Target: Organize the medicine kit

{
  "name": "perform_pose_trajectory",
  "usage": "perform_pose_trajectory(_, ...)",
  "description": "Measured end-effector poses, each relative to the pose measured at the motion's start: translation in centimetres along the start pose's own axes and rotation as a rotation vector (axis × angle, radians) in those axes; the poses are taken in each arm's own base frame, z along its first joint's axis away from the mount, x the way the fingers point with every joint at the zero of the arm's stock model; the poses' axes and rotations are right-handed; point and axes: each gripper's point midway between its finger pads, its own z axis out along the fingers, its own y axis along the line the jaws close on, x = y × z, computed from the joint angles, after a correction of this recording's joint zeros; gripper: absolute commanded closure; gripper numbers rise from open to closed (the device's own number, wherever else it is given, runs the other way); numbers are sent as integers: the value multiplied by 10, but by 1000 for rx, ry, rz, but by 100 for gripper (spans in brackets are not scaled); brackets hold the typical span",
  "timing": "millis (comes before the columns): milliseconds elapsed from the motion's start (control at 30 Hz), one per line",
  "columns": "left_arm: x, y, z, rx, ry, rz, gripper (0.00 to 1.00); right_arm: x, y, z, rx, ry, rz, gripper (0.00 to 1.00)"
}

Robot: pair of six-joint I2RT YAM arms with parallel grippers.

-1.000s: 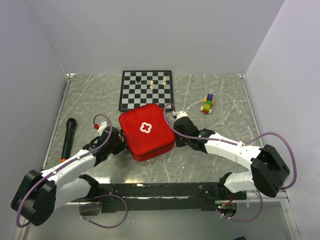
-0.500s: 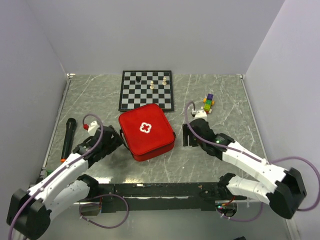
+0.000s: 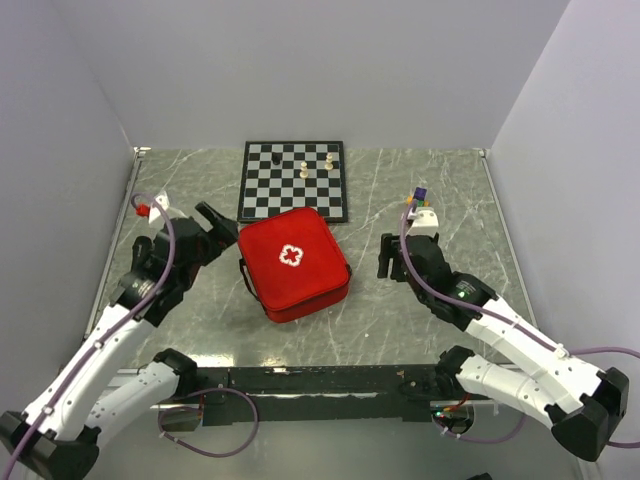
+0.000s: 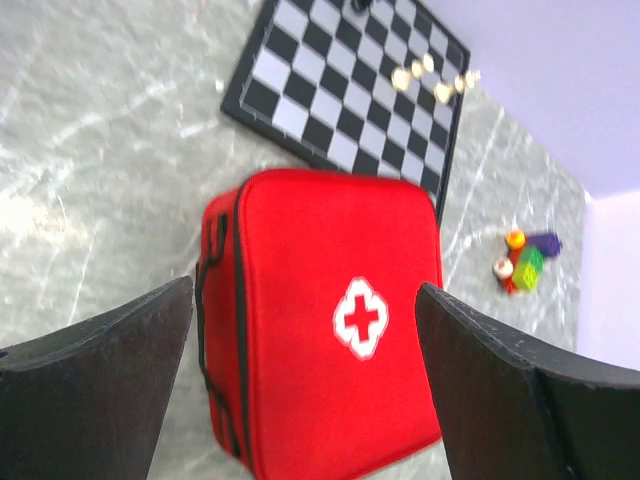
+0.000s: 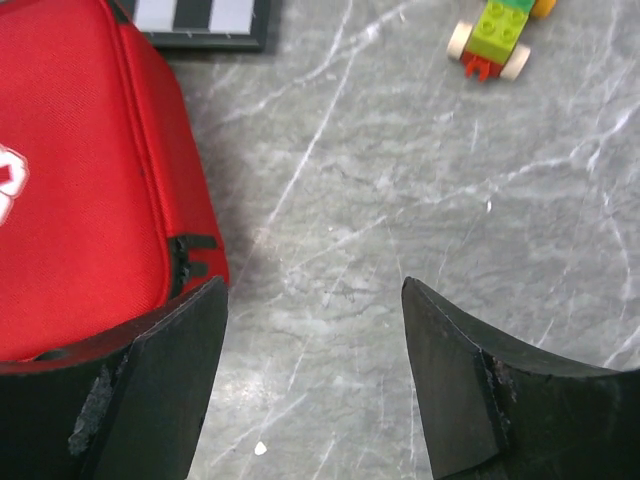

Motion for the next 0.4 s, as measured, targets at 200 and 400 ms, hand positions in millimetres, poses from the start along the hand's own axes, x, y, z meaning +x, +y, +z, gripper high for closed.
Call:
perform_pose_trajectory(200,-8,-3,16,-87,-4,29,4,-21,9,-9,-46,-31,5,21)
perform_pose_trajectory(400,3,8,20,-131,26,51,4,-15,11,-10,-56,0,-9,19)
